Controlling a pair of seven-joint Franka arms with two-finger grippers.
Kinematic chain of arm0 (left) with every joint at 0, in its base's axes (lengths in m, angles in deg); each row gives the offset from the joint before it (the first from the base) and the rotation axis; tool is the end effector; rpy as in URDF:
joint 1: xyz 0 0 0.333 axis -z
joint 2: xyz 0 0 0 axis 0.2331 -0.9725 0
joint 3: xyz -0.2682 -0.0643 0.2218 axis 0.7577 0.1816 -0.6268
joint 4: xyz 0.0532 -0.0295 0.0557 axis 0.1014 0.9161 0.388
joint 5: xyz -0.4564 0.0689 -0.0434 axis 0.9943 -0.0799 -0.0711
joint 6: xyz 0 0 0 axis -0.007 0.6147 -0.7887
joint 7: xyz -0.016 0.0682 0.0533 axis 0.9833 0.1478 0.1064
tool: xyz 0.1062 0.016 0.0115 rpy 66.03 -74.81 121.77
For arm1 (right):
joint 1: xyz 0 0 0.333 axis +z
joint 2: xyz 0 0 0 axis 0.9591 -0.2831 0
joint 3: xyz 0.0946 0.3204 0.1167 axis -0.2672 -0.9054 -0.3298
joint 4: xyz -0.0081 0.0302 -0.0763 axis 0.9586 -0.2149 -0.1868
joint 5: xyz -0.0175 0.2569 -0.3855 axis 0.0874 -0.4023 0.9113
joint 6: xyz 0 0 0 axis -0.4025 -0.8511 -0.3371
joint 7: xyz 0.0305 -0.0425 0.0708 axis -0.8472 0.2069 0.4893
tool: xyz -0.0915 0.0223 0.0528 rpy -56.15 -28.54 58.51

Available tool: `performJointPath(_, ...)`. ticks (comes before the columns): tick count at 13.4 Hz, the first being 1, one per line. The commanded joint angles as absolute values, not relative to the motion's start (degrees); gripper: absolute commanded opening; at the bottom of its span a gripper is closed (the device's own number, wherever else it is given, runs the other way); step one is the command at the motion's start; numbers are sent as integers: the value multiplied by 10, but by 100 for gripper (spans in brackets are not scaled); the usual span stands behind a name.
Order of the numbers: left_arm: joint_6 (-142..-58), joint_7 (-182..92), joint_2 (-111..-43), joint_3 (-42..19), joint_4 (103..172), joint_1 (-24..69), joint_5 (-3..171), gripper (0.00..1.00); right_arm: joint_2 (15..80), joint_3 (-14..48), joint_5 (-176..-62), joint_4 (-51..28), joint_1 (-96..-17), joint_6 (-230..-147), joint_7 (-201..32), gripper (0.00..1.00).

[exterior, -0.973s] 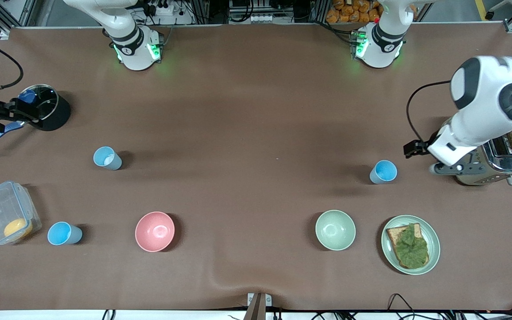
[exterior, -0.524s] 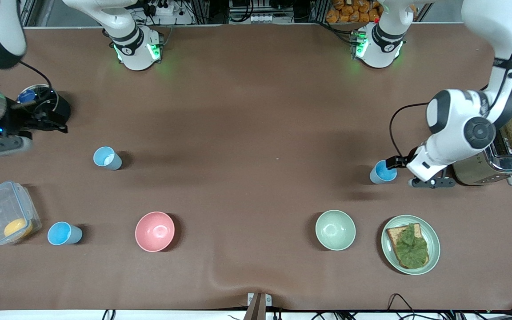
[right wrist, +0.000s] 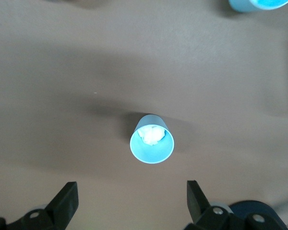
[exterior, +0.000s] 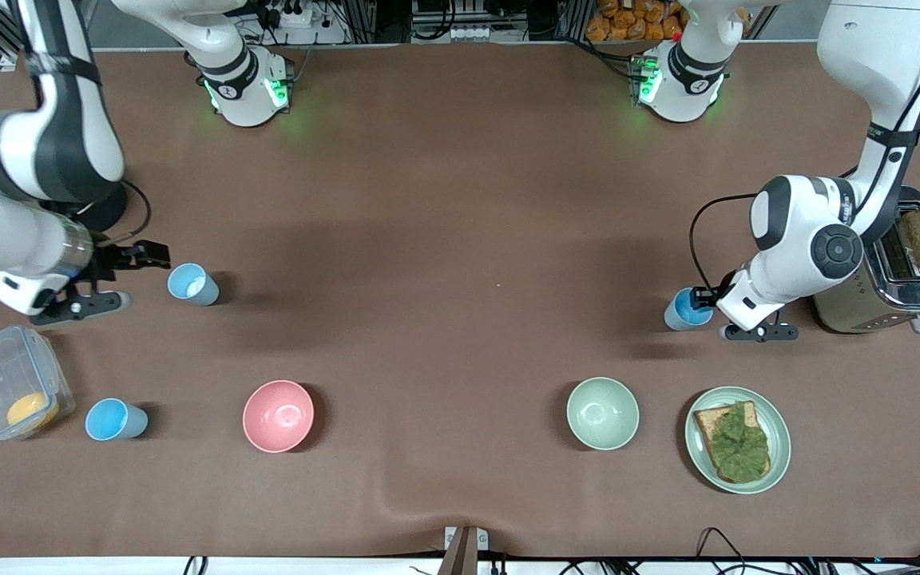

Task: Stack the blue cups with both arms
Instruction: 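Grasp the blue cup with the left gripper while the right gripper grasps another, then carry both blue cups toward the table middle, right cup set down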

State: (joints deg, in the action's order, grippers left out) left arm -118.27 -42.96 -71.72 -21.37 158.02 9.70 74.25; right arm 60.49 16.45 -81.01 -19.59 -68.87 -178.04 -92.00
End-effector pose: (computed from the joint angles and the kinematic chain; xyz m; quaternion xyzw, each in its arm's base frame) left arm 0.6332 -0.0517 0.2251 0.9988 -0.0050 -0.0452 0.0173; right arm 0.6488 -0.0034 0.4046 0.9879 0.1078 -0.1114 0.0031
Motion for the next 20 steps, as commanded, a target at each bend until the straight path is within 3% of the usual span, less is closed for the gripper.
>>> performJointPath(1,-1189,-417,-707,-211,1582,98,758,0,622,165,-800,-278,-685,-1860,-911,100)
performJointPath(4,-1185,-421,-680,-203,1575,95,758,0,609,165,-800,-343,-682,-1962,-910,100)
performJointPath(7,-1167,-428,-634,-164,1551,95,760,0,584,164,-800,-366,-676,-1994,-909,100)
performJointPath(12,-999,-540,-619,-103,1421,97,760,0,540,164,-801,-378,-671,-2022,-906,100)
performJointPath(13,-981,-572,-623,-86,1400,99,760,0,535,164,-801,-377,-671,-2020,-906,86)
performJointPath(14,-972,-613,-627,-66,1383,100,760,0,534,164,-801,-376,-670,-2014,-906,40)
performJointPath(15,-972,-645,-627,-52,1379,105,760,0,533,164,-801,-375,-668,-2013,-906,9)
performJointPath(16,-972,-680,-627,-40,1377,114,760,0,532,164,-801,-371,-667,-2008,-906,0)
performJointPath(20,-972,-813,-647,-34,1347,180,757,0,527,164,-801,-331,-662,-1951,-907,0)
